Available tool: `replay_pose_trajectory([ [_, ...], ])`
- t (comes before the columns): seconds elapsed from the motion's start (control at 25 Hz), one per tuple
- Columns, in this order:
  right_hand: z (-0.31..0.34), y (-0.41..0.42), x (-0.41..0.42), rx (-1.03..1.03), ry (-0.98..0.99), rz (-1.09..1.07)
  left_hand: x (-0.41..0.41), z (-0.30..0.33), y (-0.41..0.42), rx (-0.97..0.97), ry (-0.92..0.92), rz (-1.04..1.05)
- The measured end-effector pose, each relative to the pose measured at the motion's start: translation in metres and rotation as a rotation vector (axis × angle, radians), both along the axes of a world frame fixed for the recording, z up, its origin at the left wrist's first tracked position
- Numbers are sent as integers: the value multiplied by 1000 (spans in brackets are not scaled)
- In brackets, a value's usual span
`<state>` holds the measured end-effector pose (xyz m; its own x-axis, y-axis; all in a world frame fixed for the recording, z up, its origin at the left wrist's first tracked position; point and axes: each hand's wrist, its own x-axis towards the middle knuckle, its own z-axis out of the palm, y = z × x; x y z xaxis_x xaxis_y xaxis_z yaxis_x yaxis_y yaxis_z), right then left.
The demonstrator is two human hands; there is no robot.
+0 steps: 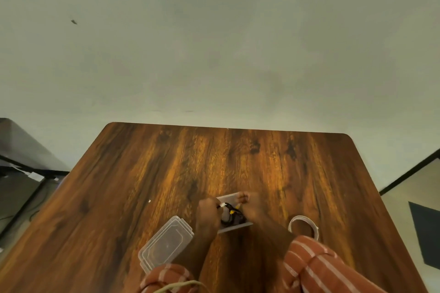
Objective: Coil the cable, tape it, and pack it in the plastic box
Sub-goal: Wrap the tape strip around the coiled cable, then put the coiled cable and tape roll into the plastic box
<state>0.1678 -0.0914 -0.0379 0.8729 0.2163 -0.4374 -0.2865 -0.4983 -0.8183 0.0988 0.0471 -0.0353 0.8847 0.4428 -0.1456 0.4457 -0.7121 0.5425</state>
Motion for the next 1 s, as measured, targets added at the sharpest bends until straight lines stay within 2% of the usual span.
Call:
replay_pose_trajectory([
  [0.12, 15, -1, 0, -173, -128, -31, 6, 7, -4, 45, 66, -88],
  [0.24, 26, -20, -4, -199, -184, -115, -12, 25, 11, 143, -108, -93],
  [0.32, 22, -31, -12, -161, -153, -62, -54, 20, 31, 217, -216, -67],
  [0.36, 16, -35, -18, -142, -154, -43, -81, 12, 41, 266, -178, -61],
  [0.48, 8, -43, -41, -100, -197, -79, -162, -26, 70, 360, 112, -153],
  [0.6, -1, -51, -71, -63, -170, -121, -203, -47, 93, 409, 113, -265],
  [0.68, -1, -57, -95, -59, -161, -141, -202, -30, 92, 451, 131, -230],
  [0.76, 6, -66, -117, -52, -216, -169, -194, 1, 84, 417, 87, -137],
  [0.84, 14, -75, -129, -99, -347, -185, -180, 44, 75, 195, -93, -32],
  [0.88, 19, -76, -132, -55, -356, -165, -171, 66, 69, 43, -154, -28],
  [0.92, 25, -73, -134, 62, -303, -127, -159, 87, 60, -90, -213, -64],
  [1.0, 43, -63, -134, 296, -129, -17, -124, 113, 41, -182, -331, -165],
])
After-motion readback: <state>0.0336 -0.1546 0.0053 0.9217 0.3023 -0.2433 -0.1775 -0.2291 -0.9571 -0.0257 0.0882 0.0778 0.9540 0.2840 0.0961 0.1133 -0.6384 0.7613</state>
